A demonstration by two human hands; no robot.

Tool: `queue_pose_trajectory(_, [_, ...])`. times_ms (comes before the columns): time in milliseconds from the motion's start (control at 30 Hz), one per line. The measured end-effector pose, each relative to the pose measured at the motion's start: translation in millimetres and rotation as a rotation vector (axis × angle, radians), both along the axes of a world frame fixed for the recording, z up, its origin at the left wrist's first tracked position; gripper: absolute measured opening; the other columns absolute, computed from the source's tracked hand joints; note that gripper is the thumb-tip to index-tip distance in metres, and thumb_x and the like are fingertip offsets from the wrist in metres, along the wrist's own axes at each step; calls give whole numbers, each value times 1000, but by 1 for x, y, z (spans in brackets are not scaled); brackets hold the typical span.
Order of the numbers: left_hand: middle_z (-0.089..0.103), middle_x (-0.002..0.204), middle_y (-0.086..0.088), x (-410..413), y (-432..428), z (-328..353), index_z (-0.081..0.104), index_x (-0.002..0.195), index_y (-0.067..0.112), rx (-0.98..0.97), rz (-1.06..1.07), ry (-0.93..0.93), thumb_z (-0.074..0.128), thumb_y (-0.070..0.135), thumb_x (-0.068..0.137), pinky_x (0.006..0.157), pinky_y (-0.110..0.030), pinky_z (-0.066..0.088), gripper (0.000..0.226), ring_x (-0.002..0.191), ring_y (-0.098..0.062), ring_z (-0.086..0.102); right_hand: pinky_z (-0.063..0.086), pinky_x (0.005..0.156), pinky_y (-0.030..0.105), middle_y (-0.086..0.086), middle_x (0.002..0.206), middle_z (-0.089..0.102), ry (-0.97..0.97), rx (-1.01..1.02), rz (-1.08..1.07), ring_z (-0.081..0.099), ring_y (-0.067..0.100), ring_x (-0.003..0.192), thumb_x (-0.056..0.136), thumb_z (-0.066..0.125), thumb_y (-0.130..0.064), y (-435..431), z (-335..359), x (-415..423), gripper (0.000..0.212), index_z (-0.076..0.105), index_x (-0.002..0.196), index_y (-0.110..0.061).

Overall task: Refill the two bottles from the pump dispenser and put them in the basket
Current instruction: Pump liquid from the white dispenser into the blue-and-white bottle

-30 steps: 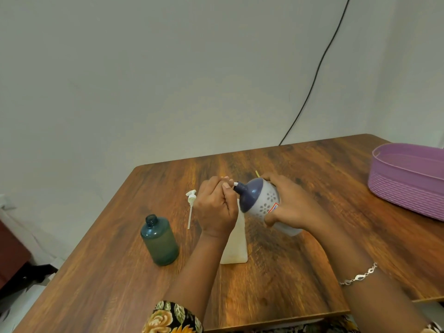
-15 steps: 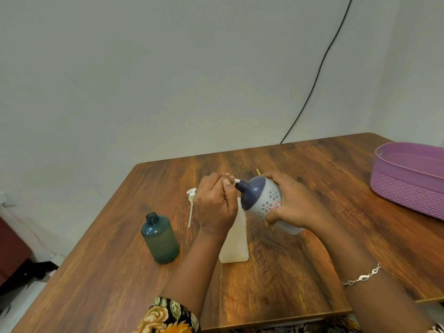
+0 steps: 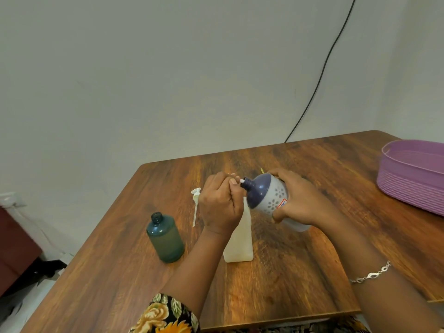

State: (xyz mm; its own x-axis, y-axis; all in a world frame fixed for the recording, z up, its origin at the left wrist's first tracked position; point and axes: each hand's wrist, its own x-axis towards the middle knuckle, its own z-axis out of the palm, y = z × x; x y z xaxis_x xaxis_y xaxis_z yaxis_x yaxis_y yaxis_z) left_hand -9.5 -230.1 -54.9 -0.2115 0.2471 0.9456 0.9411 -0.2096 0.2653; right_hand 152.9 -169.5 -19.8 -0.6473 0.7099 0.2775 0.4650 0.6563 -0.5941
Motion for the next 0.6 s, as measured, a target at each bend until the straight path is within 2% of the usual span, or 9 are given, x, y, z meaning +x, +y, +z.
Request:
queue_pose_trajectory(167, [67, 70, -12, -1, 2, -6, 68, 72, -3, 27, 13, -11, 34, 16, 92, 59, -16, 40, 44, 64, -19, 61, 38, 66, 20, -5, 111, 44, 2, 3, -8, 44, 12, 97, 55, 82, -12, 2, -1, 0, 82, 42, 126, -23])
queue_pose_trajectory(300, [67, 71, -12, -2, 3, -14, 68, 72, -2, 33, 4, -27, 25, 29, 99, 58, -17, 42, 59, 64, -19, 61, 39, 70, 26, -6, 111, 43, -26, 5, -3, 44, 13, 99, 55, 82, -13, 1, -4, -2, 83, 42, 127, -23])
queue_pose_trajectory(467, [65, 69, -11, -2, 0, 1, 67, 69, -1, -3, 15, 31, 36, 15, 90, 58, -15, 39, 41, 62, -19, 60, 37, 66, 18, -5, 113, 44, -6, 10, -4, 43, 11, 97, 56, 82, -13, 1, -1, -2, 82, 41, 126, -24])
queue_pose_trajectory(533, [66, 69, -11, -1, 0, 5, 67, 68, -1, -1, 6, 61, 35, 15, 91, 62, -15, 40, 42, 62, -19, 60, 36, 64, 17, -6, 112, 44, 3, 12, -15, 44, 11, 96, 56, 82, -14, 2, -1, -1, 82, 41, 127, -25])
queue_pose_trajectory(600, [68, 74, -12, 0, 0, 2, 69, 73, -1, 16, -4, 63, 32, 18, 96, 71, -19, 45, 47, 69, -20, 64, 37, 64, 18, -5, 113, 45, 10, 13, -16, 45, 11, 96, 56, 82, -14, 3, 0, -1, 82, 42, 126, -25])
